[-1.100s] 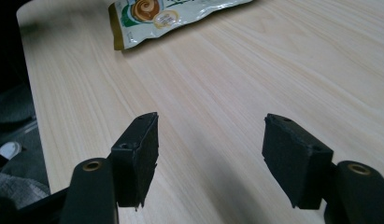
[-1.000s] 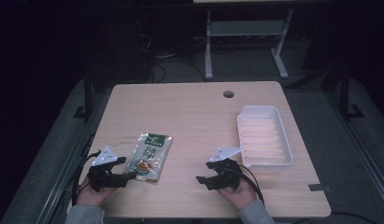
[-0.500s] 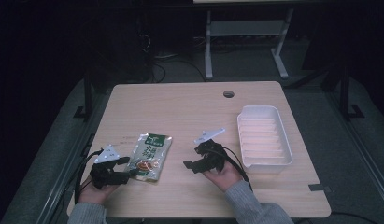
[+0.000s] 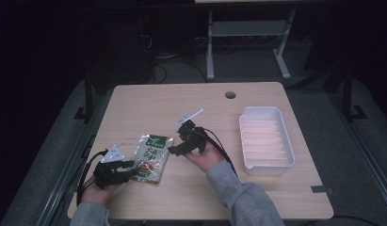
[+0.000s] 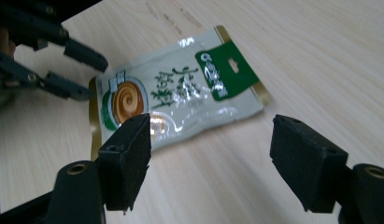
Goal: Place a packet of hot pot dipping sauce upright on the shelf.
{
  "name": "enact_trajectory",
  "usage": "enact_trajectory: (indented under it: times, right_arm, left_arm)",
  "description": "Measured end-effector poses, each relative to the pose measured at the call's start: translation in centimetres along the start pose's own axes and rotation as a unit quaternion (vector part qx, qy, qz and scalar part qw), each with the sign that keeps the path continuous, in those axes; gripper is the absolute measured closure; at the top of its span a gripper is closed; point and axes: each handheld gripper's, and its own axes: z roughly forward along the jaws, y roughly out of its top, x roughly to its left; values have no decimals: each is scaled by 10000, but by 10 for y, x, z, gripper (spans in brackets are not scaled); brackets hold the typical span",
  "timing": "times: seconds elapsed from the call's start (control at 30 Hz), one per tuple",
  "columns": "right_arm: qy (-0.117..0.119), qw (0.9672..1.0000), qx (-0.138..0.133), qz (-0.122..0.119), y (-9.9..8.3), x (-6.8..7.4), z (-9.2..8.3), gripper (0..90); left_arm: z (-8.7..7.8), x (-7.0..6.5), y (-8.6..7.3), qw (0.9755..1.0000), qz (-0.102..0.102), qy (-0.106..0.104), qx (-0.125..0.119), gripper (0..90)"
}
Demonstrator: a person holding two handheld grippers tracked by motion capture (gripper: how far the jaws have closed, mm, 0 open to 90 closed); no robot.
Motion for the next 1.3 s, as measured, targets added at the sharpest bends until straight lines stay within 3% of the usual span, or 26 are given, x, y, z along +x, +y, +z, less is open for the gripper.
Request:
enact_trajectory:
  times: [0.1, 0.3, 0.47, 0.67, 0.77, 1.0, 1.13, 1.2, 1.3]
  right_arm:
    - [-3, 9999, 103, 28, 16, -4, 14, 297]
    - [-115, 9987, 419, 251, 24, -21, 41, 311]
    - [-113, 9979, 512, 379, 26, -30, 54, 324]
    - [-109, 9961, 677, 559, 25, -42, 73, 347]
    - [-69, 9949, 729, 696, 22, -45, 80, 359]
    - [203, 9938, 729, 812, 20, -44, 86, 540]
    - [293, 9941, 601, 851, 21, -45, 81, 687]
    - [345, 9949, 522, 791, 21, -43, 77, 747]
    - [230, 9964, 512, 630, 24, -38, 70, 863]
  left_arm:
    - [4, 0, 1, 9999, 18, -36, 96, 672]
    - [7, 0, 0, 9995, 52, -8, 307, 706]
    - [11, 3, -4, 9984, 51, -12, 562, 710]
    - [14, 2, -5, 9981, 77, -11, 617, 716]
    - [14, 4, -5, 9981, -2, -66, 616, 717]
    - [14, 4, -6, 9981, 4, -67, 607, 717]
    - [15, 5, -6, 9981, -29, -76, 608, 718]
    - [15, 4, -6, 9981, -39, -73, 611, 720]
    - [15, 5, -7, 9981, -33, -45, 609, 725]
